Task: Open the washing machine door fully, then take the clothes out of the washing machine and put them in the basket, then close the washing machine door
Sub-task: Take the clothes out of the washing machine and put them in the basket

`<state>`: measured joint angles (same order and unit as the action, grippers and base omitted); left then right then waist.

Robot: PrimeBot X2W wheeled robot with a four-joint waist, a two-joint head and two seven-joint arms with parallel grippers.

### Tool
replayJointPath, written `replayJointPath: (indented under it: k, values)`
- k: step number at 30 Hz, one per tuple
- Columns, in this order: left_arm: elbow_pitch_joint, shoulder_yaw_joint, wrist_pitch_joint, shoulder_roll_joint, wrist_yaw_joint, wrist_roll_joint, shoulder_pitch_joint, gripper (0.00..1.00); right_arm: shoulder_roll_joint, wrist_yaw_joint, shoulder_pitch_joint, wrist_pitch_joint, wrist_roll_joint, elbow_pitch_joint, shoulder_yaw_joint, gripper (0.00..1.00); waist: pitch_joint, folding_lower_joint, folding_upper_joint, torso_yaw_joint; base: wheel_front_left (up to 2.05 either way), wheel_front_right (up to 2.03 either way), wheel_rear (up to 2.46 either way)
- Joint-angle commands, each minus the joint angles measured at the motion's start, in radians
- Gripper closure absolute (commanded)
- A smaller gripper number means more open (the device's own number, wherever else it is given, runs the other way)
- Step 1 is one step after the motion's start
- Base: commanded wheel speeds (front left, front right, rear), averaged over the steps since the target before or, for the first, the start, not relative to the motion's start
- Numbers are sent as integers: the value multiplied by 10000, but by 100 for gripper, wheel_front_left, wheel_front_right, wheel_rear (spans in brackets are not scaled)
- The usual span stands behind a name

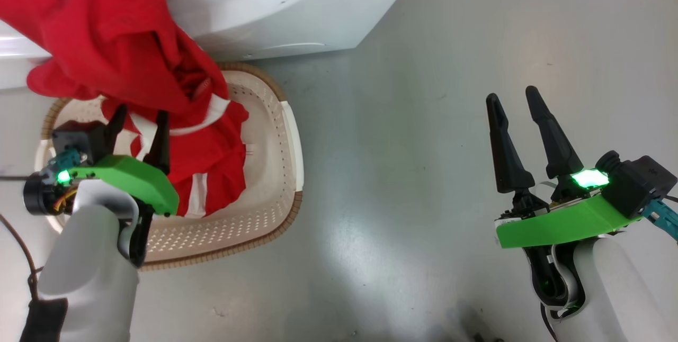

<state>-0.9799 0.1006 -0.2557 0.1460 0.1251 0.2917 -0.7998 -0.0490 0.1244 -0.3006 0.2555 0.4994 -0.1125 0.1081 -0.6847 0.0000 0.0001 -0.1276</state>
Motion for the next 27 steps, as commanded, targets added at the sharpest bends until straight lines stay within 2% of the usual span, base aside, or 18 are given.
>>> replayJointPath:
  k: [1,8,18,27]
  values:
    - [412,-315,-61,355,55,9,483,0,-12,63,153,63,-115,184,167,0,103,0,-1,95,0,0,0]
    - [2656,-1094,-61,232,55,-536,1656,0,-12,63,271,63,-274,140,64,0,415,0,-1,351,0,0,0]
    - [5896,-2175,-61,-333,55,-1166,3671,0,-12,63,504,63,-429,45,56,0,914,0,-1,489,0,0,0]
    - [7792,-2565,-61,-671,56,-1357,4995,0,-12,63,628,63,-534,53,10,0,1042,0,-1,595,0,0,0]
